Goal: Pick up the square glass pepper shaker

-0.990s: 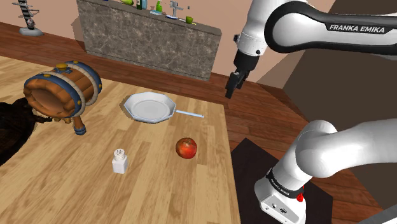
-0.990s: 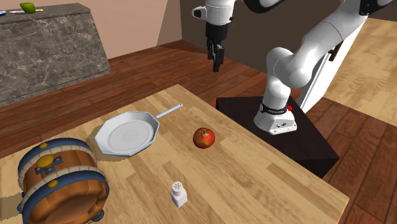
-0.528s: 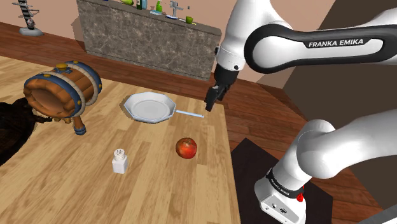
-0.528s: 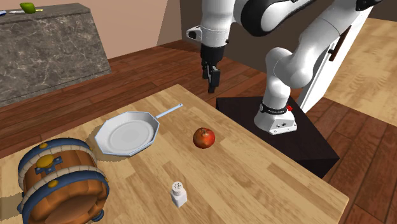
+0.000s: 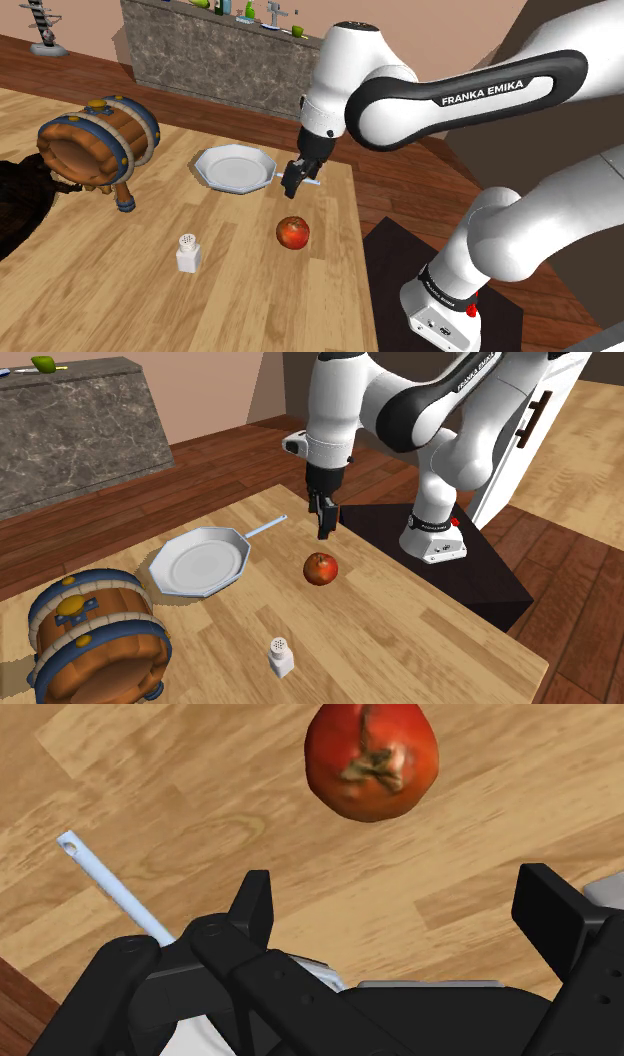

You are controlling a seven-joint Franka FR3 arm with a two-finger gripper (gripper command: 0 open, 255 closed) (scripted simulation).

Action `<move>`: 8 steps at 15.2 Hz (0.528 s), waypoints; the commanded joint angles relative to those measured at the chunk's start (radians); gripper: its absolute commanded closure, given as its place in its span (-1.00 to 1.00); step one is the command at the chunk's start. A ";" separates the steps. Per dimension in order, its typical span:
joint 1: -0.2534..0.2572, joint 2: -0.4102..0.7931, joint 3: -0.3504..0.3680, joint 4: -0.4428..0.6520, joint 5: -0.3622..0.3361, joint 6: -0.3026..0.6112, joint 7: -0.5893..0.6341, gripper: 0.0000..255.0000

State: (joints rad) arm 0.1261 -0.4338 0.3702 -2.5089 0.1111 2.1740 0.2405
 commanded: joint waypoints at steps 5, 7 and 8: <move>0.002 0.208 0.109 0.080 -0.044 0.158 0.130 -1.00; 0.000 0.279 0.141 0.116 -0.081 0.200 0.182 -1.00; 0.000 0.316 0.155 0.135 -0.104 0.219 0.210 -1.00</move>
State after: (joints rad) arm 0.1247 -0.1552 0.5071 -2.3892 0.0273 2.3674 0.4181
